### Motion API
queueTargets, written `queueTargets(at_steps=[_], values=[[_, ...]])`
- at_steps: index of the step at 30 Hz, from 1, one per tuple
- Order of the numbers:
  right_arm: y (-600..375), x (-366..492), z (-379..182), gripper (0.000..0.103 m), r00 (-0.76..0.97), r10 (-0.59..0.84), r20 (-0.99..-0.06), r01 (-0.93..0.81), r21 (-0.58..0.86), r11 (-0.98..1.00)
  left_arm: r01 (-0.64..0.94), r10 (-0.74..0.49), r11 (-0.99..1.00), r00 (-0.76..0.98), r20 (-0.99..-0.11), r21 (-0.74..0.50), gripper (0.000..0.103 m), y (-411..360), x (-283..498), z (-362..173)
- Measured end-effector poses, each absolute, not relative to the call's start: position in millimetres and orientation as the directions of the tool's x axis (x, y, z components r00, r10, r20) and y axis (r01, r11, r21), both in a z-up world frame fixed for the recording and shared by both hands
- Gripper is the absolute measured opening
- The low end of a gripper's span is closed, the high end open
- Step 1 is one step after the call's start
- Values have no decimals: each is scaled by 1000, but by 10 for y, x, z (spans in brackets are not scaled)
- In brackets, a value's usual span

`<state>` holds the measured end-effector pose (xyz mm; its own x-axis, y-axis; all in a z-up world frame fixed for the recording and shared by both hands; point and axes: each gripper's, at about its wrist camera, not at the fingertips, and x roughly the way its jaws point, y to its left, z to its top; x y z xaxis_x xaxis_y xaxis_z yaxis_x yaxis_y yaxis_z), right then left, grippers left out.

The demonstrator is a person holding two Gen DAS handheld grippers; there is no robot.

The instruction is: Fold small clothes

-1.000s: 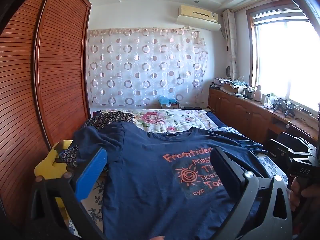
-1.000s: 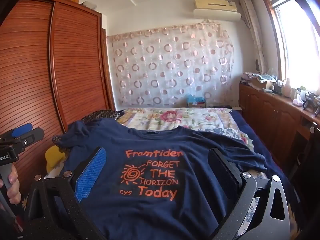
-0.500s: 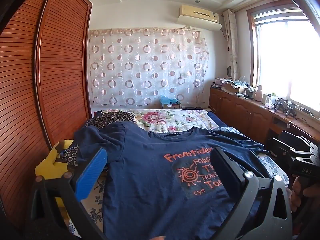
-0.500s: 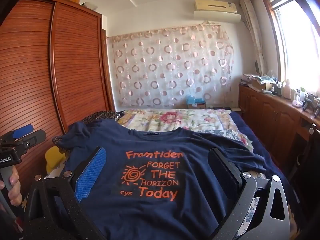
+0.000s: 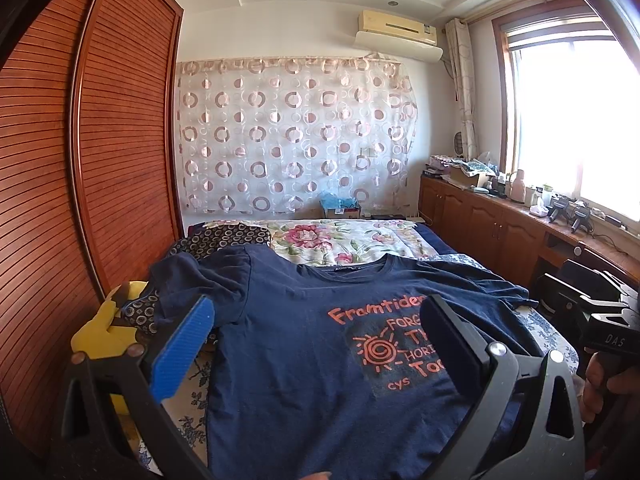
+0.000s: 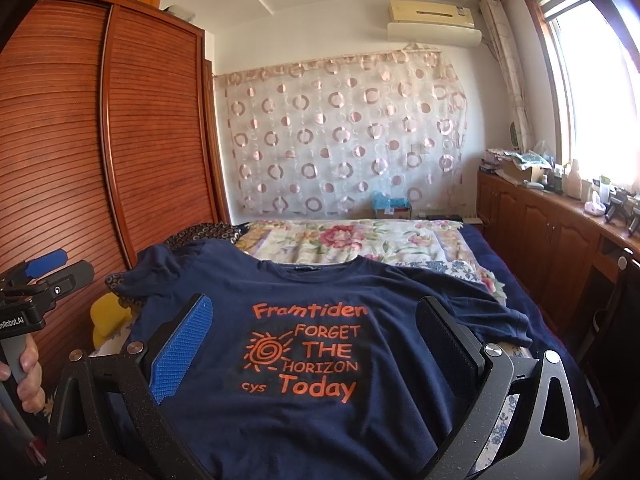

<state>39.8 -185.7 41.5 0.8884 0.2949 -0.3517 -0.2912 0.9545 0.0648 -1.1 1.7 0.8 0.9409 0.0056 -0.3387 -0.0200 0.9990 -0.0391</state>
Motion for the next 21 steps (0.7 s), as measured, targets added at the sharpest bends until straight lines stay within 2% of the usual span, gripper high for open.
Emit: queueTargets(at_steps=[21], values=[[-1844,387,427,103,890,295,-348,-292,62,954,-20,7,999,943,-332,-35,103,19,-38,40]])
